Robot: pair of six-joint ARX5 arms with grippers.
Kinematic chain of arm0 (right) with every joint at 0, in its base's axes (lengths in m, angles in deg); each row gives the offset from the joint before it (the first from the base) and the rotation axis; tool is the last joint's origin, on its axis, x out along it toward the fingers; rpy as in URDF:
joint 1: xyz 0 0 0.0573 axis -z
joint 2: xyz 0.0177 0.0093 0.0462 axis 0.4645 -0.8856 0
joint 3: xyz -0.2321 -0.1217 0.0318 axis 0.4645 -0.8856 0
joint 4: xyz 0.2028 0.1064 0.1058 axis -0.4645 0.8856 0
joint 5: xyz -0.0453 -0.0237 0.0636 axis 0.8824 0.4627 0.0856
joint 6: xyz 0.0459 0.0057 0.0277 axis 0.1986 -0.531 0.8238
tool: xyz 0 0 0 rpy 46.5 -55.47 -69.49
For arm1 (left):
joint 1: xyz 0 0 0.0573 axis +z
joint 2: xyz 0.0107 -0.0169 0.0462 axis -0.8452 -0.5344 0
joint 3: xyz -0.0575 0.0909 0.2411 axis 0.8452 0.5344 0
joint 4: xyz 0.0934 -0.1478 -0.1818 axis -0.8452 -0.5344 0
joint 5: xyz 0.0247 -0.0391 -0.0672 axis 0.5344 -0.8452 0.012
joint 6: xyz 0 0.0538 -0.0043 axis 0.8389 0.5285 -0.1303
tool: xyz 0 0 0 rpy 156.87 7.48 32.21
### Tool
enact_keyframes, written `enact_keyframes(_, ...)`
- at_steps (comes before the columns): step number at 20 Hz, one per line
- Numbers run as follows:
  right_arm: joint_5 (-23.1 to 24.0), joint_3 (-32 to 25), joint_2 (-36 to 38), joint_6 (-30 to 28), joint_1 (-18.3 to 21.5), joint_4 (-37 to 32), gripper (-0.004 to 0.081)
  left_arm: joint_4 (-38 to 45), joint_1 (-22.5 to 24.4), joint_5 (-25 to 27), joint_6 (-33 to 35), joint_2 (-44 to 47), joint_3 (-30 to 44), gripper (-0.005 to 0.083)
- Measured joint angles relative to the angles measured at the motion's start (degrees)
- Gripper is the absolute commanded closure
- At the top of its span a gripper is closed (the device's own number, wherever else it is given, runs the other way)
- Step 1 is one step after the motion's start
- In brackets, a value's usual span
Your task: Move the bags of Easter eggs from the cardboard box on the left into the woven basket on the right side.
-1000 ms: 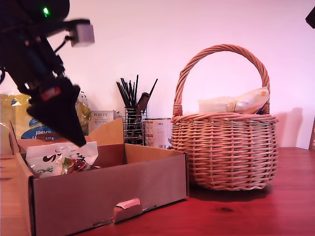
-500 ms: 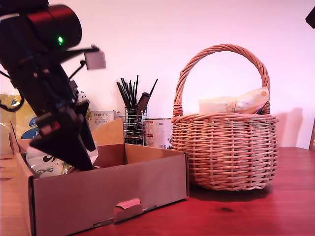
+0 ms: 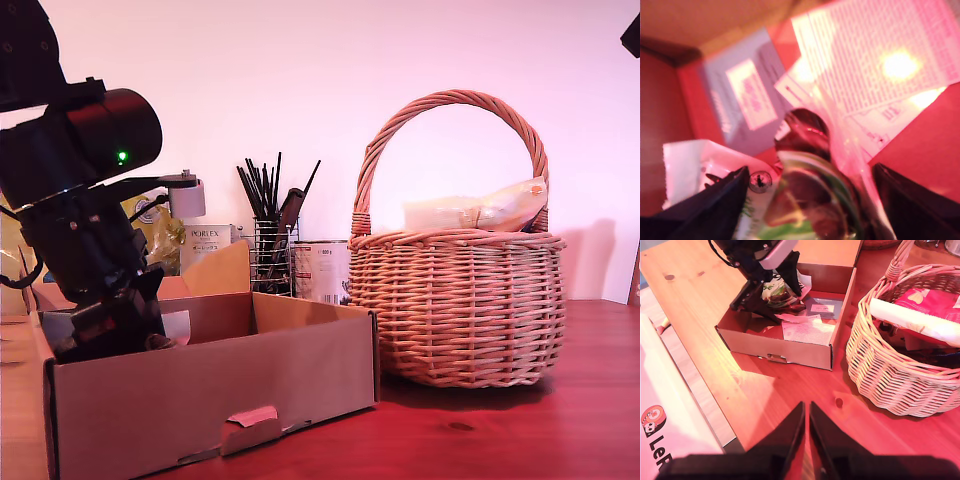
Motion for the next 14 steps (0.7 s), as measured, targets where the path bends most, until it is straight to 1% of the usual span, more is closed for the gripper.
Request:
enact_keyframes(1,0.0,0.0,0.0,0.0,0.0,0.0,0.0783,0.0,0.1,-0.1,0.0,-0.1,0.0,0.0065)
enact_keyframes(2,0.0,0.0,0.0,0.0,0.0,0.0,0.0783,0.0,0.1,-0.2,0.0,-0.1,-0.1,0.0127)
enact_keyframes(4,0.0,0.0,0.0,0.0,0.0,0.0,0.0783,0.0,0.1,-0.1,0.0,-0.1,-0.1,0.035)
enact_keyframes(5,0.0,0.0,0.0,0.0,0.0,0.0,0.0783,0.1,0.1,0.0,0.0,-0.1,-0.1,0.0444)
enact_keyframes(6,0.0,0.0,0.0,0.0,0.0,0.0,0.0783,0.0,0.1,0.0,0.0,-0.2,-0.1,0.0494)
enact_keyframes(7,0.0,0.0,0.0,0.0,0.0,0.0,0.0783,0.0,0.1,-0.1,0.0,-0.3,-0.1,0.0508)
enact_keyframes(11,0.0,0.0,0.0,0.0,0.0,0.0,0.0783,0.0,0.1,0.0,0.0,-0.4,-0.1,0.0508)
enact_keyframes(14,0.0,0.0,0.0,0.0,0.0,0.0,0.0783,-0.1,0.0,1.1,0.0,-0.4,-0.3,0.0508)
